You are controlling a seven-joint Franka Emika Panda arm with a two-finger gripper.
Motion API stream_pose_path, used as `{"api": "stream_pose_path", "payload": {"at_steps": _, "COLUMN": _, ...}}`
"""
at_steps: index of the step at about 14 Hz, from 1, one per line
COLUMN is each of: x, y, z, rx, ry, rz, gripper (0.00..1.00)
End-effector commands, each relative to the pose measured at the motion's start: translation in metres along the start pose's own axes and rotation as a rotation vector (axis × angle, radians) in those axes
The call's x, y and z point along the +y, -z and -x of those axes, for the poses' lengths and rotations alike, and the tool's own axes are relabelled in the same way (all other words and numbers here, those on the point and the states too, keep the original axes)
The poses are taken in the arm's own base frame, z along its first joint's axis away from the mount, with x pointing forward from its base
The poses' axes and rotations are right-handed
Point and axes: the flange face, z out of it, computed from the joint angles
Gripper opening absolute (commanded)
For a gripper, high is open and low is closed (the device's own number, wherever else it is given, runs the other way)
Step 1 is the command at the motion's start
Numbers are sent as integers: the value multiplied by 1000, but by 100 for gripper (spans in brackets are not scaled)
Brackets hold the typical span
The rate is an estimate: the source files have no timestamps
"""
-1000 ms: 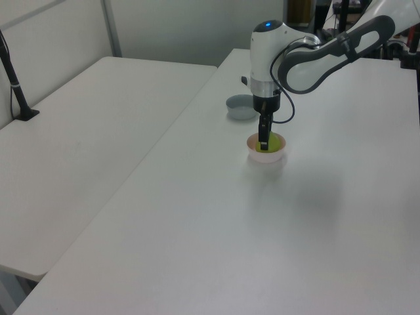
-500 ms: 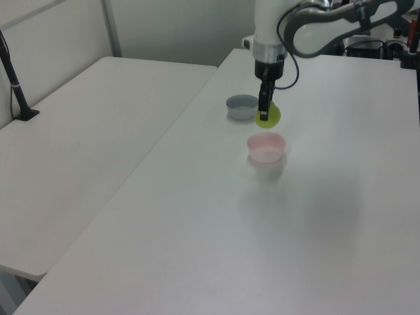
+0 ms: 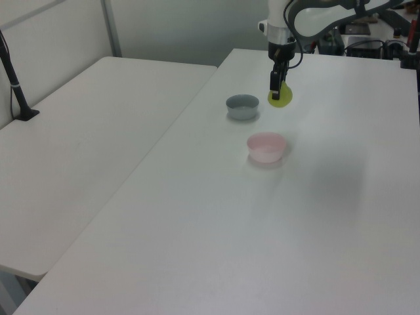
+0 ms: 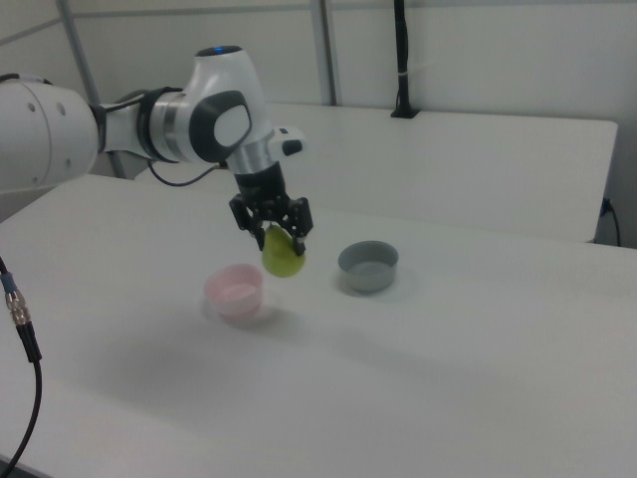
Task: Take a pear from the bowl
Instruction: 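Lift the pear out of the pink bowl and carry it beside the bowl, then lower the pear onto the table and open the gripper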
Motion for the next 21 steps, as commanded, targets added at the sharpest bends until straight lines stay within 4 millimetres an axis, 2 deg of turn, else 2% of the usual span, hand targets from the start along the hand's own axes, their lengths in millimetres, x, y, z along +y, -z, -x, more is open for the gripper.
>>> {"api": "stream_pose_path", "payload": {"at_steps": 1, "x": 27, "y": -30, "z": -11, "rx": 25, "ry": 2, "rz": 0, "gripper": 43}}
{"api": "stream_pose_path", "payload": {"at_steps": 3, "x": 31, "y": -61, "z": -16, "rx": 19, "ry": 7, "rz": 7, "gripper": 43}}
{"api": "stream_pose_path", "payload": {"at_steps": 7, "x": 28, "y": -89, "z": -23, "rx": 36, "ry": 12, "rz": 8, "gripper": 51}}
{"api": "stream_pose_path", "payload": {"at_steps": 8, "x": 27, "y": -95, "z": -24, "rx": 28, "ry": 20, "rz": 15, "gripper": 56}}
{"api": "stream_pose_path", "payload": {"at_steps": 9, "x": 26, "y": -99, "z": -24, "rx": 23, "ry": 24, "rz": 19, "gripper": 72}}
{"api": "stream_pose_path", "payload": {"at_steps": 10, "x": 26, "y": -100, "z": -24, "rx": 22, "ry": 25, "rz": 19, "gripper": 76}}
{"api": "stream_pose_path", "payload": {"at_steps": 11, "x": 26, "y": -101, "z": -24, "rx": 20, "ry": 29, "rz": 26, "gripper": 84}}
{"api": "stream_pose_path", "payload": {"at_steps": 12, "x": 26, "y": -100, "z": -24, "rx": 20, "ry": 29, "rz": 26, "gripper": 100}}
{"api": "stream_pose_path", "payload": {"at_steps": 13, "x": 28, "y": -97, "z": -23, "rx": 19, "ry": 27, "rz": 27, "gripper": 100}}
{"api": "stream_pose_path", "payload": {"at_steps": 14, "x": 28, "y": -92, "z": -22, "rx": 19, "ry": 26, "rz": 29, "gripper": 100}}
{"api": "stream_pose_path", "payload": {"at_steps": 16, "x": 25, "y": -66, "z": -19, "rx": 20, "ry": 14, "rz": 35, "gripper": 100}}
{"api": "stream_pose_path", "payload": {"at_steps": 18, "x": -2, "y": -31, "z": -14, "rx": 0, "ry": 7, "rz": 43, "gripper": 100}}
{"api": "stream_pose_path", "payload": {"at_steps": 20, "x": -44, "y": 13, "z": -2, "rx": -28, "ry": -34, "rz": 56, "gripper": 100}}
{"api": "stream_pose_path", "payload": {"at_steps": 21, "x": -56, "y": 30, "z": 5, "rx": -33, "ry": -50, "rz": 59, "gripper": 100}}
